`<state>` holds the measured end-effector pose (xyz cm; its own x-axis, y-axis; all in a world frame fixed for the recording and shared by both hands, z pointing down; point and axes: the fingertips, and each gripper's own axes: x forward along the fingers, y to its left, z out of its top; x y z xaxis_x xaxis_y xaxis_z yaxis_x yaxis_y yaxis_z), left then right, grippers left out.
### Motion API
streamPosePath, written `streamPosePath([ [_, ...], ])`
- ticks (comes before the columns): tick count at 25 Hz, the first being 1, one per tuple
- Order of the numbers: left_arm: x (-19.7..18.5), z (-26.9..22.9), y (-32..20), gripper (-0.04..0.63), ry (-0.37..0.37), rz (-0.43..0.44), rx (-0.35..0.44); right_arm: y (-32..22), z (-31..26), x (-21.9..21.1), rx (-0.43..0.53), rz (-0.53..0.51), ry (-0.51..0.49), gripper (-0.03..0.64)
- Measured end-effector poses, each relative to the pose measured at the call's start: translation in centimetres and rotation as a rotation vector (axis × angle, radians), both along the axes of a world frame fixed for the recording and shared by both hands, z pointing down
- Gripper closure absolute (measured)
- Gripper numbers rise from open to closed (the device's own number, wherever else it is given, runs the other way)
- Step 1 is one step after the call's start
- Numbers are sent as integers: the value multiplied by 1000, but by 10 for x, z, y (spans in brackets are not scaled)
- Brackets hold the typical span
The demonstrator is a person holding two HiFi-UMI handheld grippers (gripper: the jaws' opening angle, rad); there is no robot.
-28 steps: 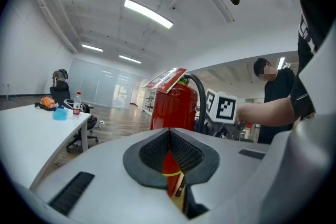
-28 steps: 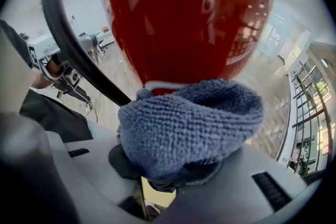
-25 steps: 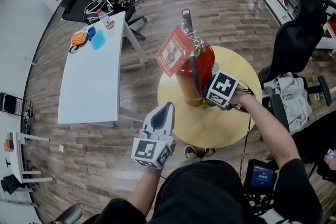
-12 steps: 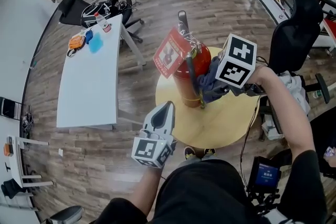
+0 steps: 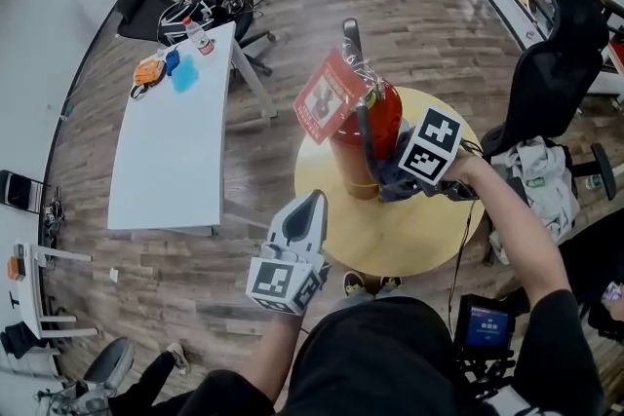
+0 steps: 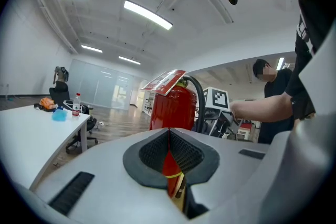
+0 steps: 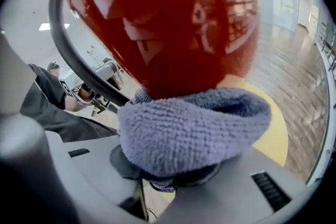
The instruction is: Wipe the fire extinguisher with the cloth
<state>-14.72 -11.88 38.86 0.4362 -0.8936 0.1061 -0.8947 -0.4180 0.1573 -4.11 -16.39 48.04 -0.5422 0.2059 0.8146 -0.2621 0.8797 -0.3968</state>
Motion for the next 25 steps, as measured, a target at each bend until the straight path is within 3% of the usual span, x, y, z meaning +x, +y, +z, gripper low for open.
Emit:
streamPosePath([
  [3,-5,3,0,572,0,-12,-9,7,28,31,41,2,86,505],
  [6,0,7,2,571,-1,-7,-19,41,91,79,-2,-38,232,503],
  [8,4,9,1,571,-4,0,-27,56,133,96,-24,-15,258,498],
  [13,15,16,-1,572,-21,27,-41,67,183,96,-19,60,169,356],
  [17,17,19,-1,571,-30,32,-49,57,186,93,156,89,77,355],
  [20,17,20,0,572,-31,28,-56,64,204,82,275,30,86,356],
  [22,14,23,2,572,-32,21,-65,72,220,69,273,16,89,356],
  [25,14,27,4,572,-35,21,-76,82,231,52,197,54,35,358],
])
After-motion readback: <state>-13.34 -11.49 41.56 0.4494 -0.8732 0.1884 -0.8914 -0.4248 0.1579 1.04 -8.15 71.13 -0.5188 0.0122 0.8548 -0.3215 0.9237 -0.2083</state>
